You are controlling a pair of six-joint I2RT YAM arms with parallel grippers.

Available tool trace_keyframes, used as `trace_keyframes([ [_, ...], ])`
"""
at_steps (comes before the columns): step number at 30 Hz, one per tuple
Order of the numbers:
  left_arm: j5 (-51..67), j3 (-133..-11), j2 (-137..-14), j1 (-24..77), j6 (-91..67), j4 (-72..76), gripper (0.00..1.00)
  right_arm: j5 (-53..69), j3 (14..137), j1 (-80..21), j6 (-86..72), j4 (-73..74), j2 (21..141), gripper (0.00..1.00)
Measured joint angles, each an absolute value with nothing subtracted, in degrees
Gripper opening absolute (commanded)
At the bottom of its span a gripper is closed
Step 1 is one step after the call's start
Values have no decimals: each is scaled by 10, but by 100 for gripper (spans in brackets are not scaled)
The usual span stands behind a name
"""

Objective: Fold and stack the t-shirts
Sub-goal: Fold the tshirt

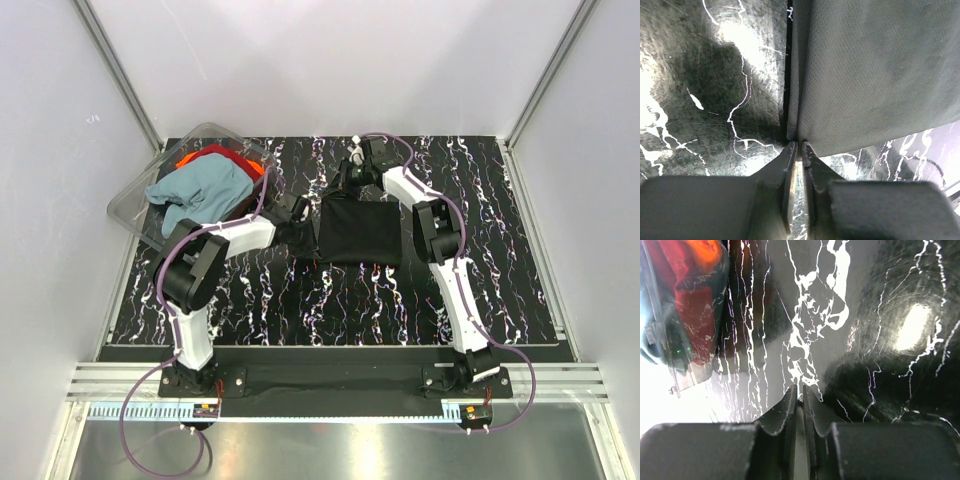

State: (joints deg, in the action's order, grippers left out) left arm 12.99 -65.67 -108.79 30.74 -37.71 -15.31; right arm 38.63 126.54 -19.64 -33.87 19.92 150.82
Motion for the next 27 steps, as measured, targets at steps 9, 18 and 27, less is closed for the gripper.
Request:
trace_keyframes([
  [9,117,-655,-1066,311,-391,-193,30,365,1212,-164,-331,230,1442,42],
  [18,105,-711,-967,307,-338,-286,34,283,950,-82,-287,263,1150,58],
  [27,166,-783,-875,286,-247,-324,36,251,926,-70,-196,323,1141,34],
])
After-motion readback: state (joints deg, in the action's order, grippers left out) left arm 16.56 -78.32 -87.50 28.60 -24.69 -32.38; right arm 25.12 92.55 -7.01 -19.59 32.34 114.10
